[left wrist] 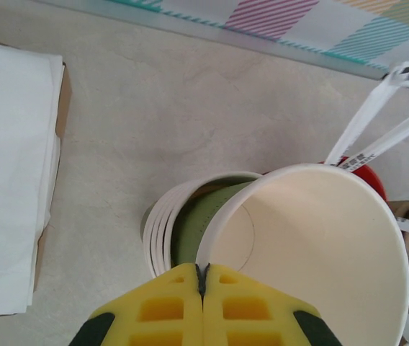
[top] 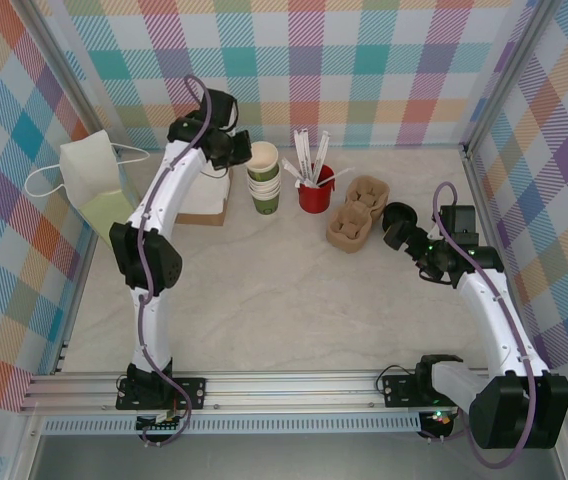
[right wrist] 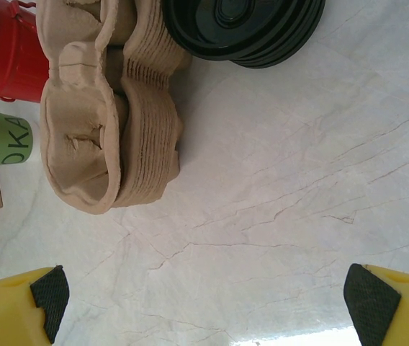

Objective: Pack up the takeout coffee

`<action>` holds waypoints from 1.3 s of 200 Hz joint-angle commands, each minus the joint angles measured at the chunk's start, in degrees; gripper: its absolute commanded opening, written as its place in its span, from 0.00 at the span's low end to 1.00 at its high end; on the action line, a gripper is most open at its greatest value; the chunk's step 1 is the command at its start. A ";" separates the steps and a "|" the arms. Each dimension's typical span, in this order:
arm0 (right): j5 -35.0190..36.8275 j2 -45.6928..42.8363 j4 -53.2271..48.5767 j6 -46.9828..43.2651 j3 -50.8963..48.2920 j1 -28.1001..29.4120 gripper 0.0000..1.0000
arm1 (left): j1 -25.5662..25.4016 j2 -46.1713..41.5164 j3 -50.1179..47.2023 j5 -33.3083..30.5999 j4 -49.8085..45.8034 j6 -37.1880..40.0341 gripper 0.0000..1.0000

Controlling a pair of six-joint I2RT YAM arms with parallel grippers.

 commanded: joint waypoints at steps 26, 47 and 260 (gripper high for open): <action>0.31 -1.84 -1.38 -0.89 1.73 -0.16 1.00 | -0.24 -9.34 1.83 0.50 -1.53 0.39 0.00; 0.23 -2.34 -1.46 -0.83 1.73 -0.16 1.00 | -0.32 -13.31 -0.92 1.27 -0.74 0.39 0.00; 0.15 -1.47 -3.42 -0.35 4.19 -0.18 1.00 | -12.39 -45.39 -53.48 1.25 16.77 -7.65 0.00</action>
